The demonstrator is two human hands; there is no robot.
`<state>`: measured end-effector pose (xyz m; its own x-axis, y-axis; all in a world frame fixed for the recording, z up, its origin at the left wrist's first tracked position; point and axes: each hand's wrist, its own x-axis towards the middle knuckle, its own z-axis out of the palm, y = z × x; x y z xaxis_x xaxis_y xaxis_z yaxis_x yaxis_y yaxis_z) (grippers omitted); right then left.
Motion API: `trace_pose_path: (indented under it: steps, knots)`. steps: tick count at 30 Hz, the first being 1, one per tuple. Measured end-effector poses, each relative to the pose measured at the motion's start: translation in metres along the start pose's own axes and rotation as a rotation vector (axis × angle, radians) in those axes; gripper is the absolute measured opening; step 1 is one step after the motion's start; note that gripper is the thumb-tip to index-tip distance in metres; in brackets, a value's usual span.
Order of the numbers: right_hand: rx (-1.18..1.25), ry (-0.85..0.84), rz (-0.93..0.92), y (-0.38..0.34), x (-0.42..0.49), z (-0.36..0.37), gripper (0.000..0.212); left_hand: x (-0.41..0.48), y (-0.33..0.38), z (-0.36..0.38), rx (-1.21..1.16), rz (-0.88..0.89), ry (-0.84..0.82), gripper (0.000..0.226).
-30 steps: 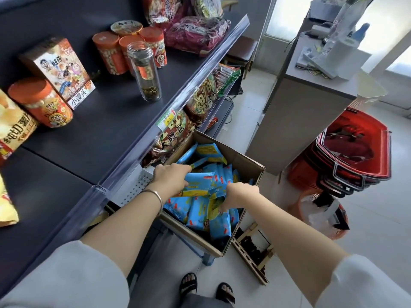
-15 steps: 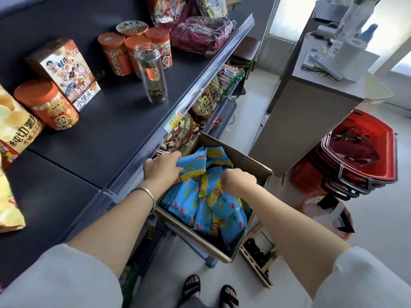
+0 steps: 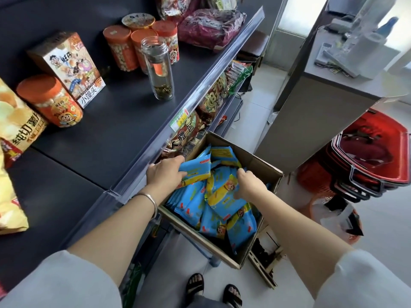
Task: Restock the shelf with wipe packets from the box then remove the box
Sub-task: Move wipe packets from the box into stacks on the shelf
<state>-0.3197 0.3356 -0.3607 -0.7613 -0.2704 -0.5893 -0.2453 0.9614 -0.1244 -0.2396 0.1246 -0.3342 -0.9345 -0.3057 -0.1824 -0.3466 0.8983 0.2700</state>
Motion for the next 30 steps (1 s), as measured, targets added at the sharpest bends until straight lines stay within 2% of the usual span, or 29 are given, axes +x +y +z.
trace_pose_path:
  steps: [5, 9, 14, 17, 20, 24, 26, 28, 30]
  knots:
    - [-0.153, -0.043, 0.075, 0.009, -0.006, 0.008, 0.03, 0.003, 0.008, 0.002, -0.006, 0.034, -0.013, 0.013]
    - [-0.133, 0.028, 0.078, 0.012, -0.009, 0.003, 0.023, 0.006, 0.016, 0.002, 0.004, 0.059, -0.021, 0.014]
    - [0.296, 0.065, 0.052, 0.016, -0.002, -0.006, 0.039, 0.008, 0.023, -0.002, 0.003, 0.057, -0.018, 0.015]
    - [0.528, 0.137, 0.047, 0.014, -0.004, -0.009, 0.037, 0.009, 0.021, -0.008, 0.008, 0.039, -0.022, 0.015]
    - [0.65, 0.219, 0.067, 0.014, -0.008, -0.016, 0.02, 0.007, 0.022, -0.02, 0.027, 0.037, 0.007, 0.016]
    - [0.809, 0.277, 0.022, 0.011, -0.019, -0.04, 0.025, -0.006, 0.025, -0.042, 0.01, 0.004, 0.085, 0.018]
    - [0.919, 0.293, -0.023, 0.007, -0.028, -0.055, 0.008, -0.017, 0.028, -0.058, 0.004, -0.023, 0.123, 0.021]
    - [0.976, 0.31, -0.08, 0.001, -0.038, -0.066, 0.023, -0.033, 0.031, -0.076, -0.01, -0.055, 0.165, 0.026]
    - [1.004, 0.326, -0.157, -0.005, -0.051, -0.076, 0.023, -0.053, 0.034, -0.094, -0.026, -0.091, 0.221, 0.026]
